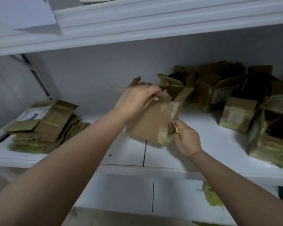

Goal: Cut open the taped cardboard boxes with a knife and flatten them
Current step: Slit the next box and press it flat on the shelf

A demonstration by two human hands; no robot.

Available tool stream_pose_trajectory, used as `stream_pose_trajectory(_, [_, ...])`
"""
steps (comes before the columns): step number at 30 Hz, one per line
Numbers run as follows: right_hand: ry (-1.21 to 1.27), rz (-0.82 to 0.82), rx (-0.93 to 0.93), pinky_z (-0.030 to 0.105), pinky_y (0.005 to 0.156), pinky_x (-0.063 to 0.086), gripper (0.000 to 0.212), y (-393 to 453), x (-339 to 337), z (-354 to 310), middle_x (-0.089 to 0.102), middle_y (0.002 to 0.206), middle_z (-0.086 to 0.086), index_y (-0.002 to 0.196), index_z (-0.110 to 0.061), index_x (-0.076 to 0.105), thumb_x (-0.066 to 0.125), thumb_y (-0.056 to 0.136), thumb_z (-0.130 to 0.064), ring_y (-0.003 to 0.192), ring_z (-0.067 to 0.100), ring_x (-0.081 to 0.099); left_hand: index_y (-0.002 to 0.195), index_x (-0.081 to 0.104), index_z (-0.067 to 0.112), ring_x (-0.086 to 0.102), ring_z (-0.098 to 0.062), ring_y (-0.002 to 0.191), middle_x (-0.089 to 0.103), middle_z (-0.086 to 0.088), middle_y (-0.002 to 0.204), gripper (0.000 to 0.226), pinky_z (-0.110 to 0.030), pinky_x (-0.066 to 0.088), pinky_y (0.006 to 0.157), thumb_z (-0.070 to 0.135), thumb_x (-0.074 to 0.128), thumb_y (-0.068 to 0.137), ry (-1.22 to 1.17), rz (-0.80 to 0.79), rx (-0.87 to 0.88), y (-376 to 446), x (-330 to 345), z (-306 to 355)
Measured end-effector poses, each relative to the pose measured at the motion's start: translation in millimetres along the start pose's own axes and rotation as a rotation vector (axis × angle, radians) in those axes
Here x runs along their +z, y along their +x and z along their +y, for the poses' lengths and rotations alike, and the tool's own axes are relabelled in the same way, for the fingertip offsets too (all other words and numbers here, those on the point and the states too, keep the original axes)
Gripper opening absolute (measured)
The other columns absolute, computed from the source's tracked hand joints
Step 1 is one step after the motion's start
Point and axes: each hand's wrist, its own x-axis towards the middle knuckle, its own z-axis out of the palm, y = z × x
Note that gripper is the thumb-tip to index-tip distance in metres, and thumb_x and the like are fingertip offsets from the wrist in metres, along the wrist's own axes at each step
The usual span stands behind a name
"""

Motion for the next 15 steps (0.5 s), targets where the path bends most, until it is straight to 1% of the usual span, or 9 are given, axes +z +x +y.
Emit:
stream_pose_trajectory(2, [0.082,-0.017,0.010,0.034,0.068,0.043,0.019,8,9,-13,0.064,0.101,0.008,0.107,-0.012,0.054,0.045,0.091,-0.007,0.087,0.032,0.058,0.112,0.065,0.011,0.061,-0.036,0.087,0.067,-0.012,0.095,0.024,-0.042,0.042,0.092,0.016,0.060,0.090,0.081,0.010,-0.078,-11,-11,-7])
stream_pose_trajectory(3, [0.115,-0.015,0.025,0.035,0.070,0.046,0.020,10,12,-17,0.065,0.101,0.008,0.109,-0.014,0.054,0.044,0.093,-0.009,0.088,0.031,0.059,0.119,0.063,0.013,0.060,-0.038,0.090,0.066,-0.013,0.100,0.029,-0.041,0.044,0.087,0.016,0.061,0.090,0.105,0.001,-0.139,-15,-16,-9])
stream_pose_trajectory(5, [0.140,-0.027,0.066,0.035,0.072,0.048,0.022,13,17,-20,0.066,0.102,0.008,0.114,-0.016,0.053,0.042,0.096,-0.013,0.088,0.030,0.059,0.131,0.058,0.018,0.057,-0.040,0.095,0.065,-0.012,0.108,0.040,-0.041,0.044,0.084,0.019,0.060,0.091,0.178,-0.005,-0.269,-23,-18,-13])
stream_pose_trajectory(7, [0.133,-0.077,0.117,0.036,0.072,0.048,0.022,15,22,-18,0.065,0.100,0.009,0.117,-0.016,0.050,0.041,0.098,-0.017,0.088,0.030,0.060,0.136,0.054,0.019,0.056,-0.041,0.102,0.062,-0.014,0.116,0.050,-0.043,0.042,0.088,0.017,0.061,0.086,0.287,0.000,-0.354,-29,-13,-20])
stream_pose_trajectory(8, [0.122,-0.110,0.143,0.036,0.071,0.048,0.022,16,24,-16,0.064,0.097,0.008,0.118,-0.015,0.049,0.040,0.098,-0.019,0.085,0.029,0.059,0.139,0.050,0.020,0.053,-0.041,0.110,0.058,-0.015,0.125,0.056,-0.046,0.038,0.095,0.017,0.062,0.085,0.343,-0.031,-0.404,-31,-9,-24])
stream_pose_trajectory(10, [0.096,-0.173,0.190,0.034,0.066,0.046,0.022,15,28,-11,0.061,0.088,0.005,0.117,-0.015,0.045,0.039,0.099,-0.025,0.080,0.027,0.058,0.146,0.038,0.024,0.039,-0.040,0.128,0.043,-0.015,0.142,0.065,-0.052,0.026,0.109,0.022,0.064,0.086,0.410,-0.177,-0.510,-35,-4,-29])
stream_pose_trajectory(11, [0.088,-0.202,0.207,0.033,0.065,0.044,0.022,14,30,-8,0.059,0.085,0.003,0.116,-0.015,0.043,0.039,0.098,-0.028,0.079,0.026,0.058,0.146,0.036,0.026,0.033,-0.039,0.132,0.038,-0.014,0.145,0.066,-0.054,0.022,0.112,0.028,0.064,0.086,0.426,-0.250,-0.536,-38,-2,-31])
stream_pose_trajectory(13, [0.096,-0.246,0.238,0.032,0.064,0.040,0.018,12,34,-4,0.057,0.082,0.001,0.111,-0.017,0.038,0.042,0.096,-0.026,0.077,0.025,0.058,0.143,0.040,0.029,0.031,-0.037,0.132,0.039,-0.015,0.142,0.059,-0.053,0.021,0.112,0.043,0.060,0.089,0.434,-0.347,-0.527,-47,1,-35])
stream_pose_trajectory(15, [0.137,-0.283,0.265,0.032,0.062,0.039,0.020,10,37,0,0.055,0.079,-0.001,0.107,-0.018,0.032,0.046,0.093,-0.022,0.074,0.024,0.058,0.140,0.045,0.031,0.034,-0.035,0.130,0.042,-0.015,0.138,0.053,-0.050,0.023,0.111,0.053,0.049,0.093,0.361,-0.426,-0.526,-62,5,-38])
